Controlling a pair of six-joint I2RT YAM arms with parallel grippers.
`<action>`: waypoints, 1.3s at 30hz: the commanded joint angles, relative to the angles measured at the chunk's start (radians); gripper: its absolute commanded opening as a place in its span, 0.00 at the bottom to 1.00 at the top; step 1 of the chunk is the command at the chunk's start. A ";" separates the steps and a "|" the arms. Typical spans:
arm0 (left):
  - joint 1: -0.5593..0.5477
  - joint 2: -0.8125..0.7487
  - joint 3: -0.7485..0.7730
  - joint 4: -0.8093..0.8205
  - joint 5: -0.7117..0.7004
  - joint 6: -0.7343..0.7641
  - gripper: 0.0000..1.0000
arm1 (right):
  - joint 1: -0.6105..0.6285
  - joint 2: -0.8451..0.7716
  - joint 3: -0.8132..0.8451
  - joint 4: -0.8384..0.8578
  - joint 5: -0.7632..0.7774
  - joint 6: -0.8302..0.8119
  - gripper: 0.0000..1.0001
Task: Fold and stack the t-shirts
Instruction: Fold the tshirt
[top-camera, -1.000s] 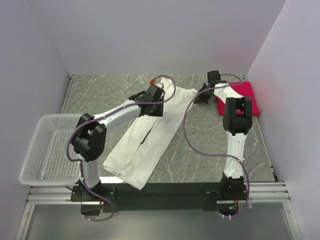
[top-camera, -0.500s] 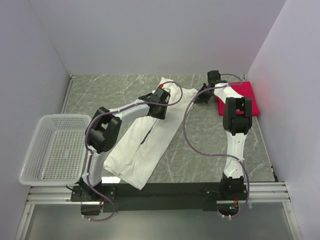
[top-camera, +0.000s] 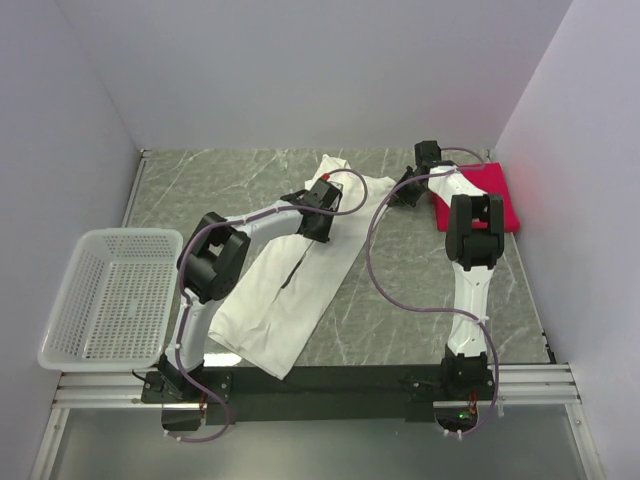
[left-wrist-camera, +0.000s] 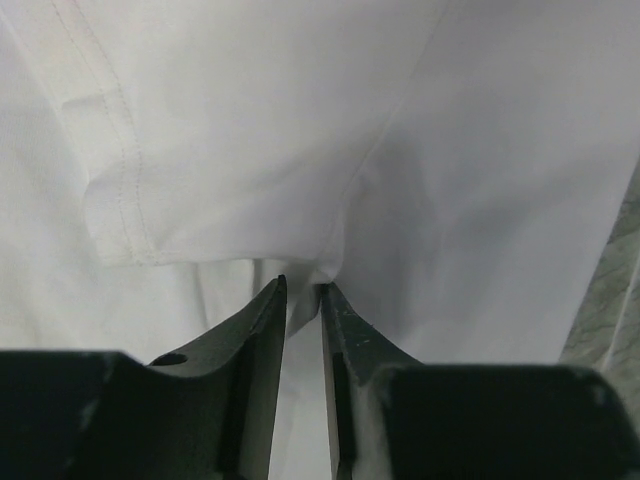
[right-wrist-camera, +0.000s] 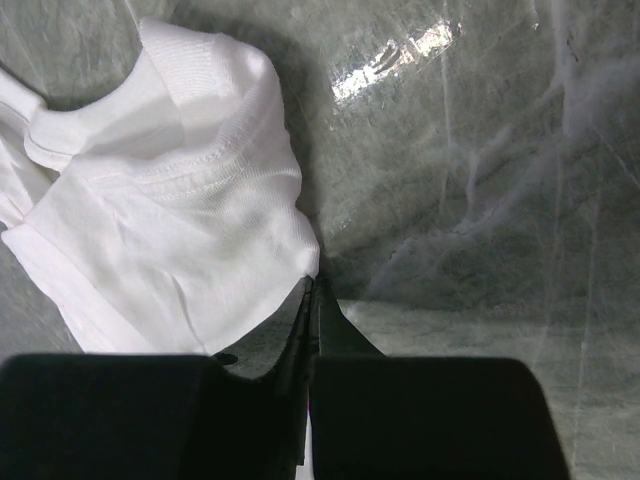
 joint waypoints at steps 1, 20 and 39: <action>0.002 0.010 0.044 0.013 -0.025 0.031 0.26 | -0.018 0.033 0.034 -0.004 0.032 -0.018 0.00; 0.062 0.002 0.085 -0.005 0.039 -0.008 0.40 | -0.030 0.068 0.125 -0.027 0.055 -0.020 0.00; 0.114 -0.674 -0.483 -0.197 0.016 -0.489 0.74 | 0.060 -0.422 -0.148 0.056 0.143 -0.184 0.42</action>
